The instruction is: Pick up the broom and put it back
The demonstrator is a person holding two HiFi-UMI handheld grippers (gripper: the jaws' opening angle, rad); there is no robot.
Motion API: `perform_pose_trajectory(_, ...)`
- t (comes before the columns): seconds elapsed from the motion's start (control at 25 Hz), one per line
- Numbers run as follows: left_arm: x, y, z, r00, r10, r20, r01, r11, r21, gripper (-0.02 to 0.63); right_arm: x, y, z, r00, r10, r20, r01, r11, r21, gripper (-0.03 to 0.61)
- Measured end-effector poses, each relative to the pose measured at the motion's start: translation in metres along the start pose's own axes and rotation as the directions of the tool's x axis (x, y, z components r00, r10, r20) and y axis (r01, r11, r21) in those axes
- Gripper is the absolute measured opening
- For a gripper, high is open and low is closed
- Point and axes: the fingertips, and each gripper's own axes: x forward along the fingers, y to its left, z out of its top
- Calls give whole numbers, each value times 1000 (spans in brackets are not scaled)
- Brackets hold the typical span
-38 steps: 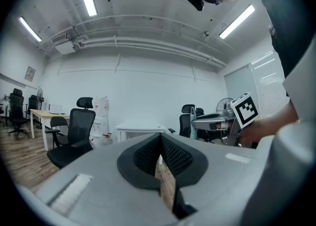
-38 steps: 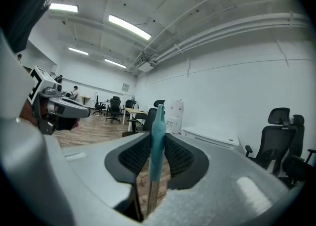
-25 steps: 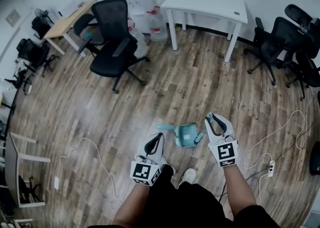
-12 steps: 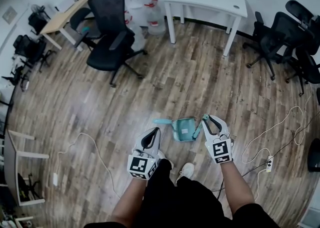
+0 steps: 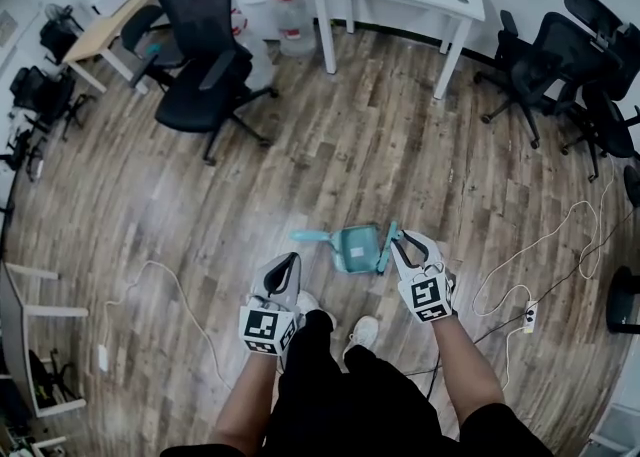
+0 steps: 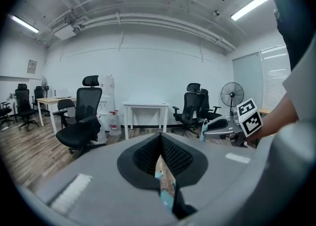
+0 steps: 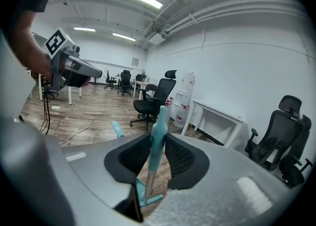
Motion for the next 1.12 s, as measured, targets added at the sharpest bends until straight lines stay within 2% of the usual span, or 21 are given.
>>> perform_pose_trajectory(0.2,3,-8,-15,1000,-16,-25,16,1000,-9,20,8,7,-19,999,16,-42,-17,999,-31,98)
perform_pose_trajectory(0.4,4,-18,-25,998,-38,-58,40,999,32,20,25,22,-41,994,52,-101,-57,997,-49,98)
perform_pose_trajectory(0.56,0,-18,-36,996,-38,-83,39,999,8,20,35,32,-56,988,80,-135,-85,996,-31,97)
perform_pose_trajectory(0.68,-5,-14,-45,995,-28,-98,28,1000,-5,20,42,38,-54,988,92,-124,-95,995,-14,97)
perform_pose_trajectory(1.12,-13,0,-60,992,3,-129,-7,1000,-25,20,82,76,-34,972,202,-121,-211,975,-71,94)
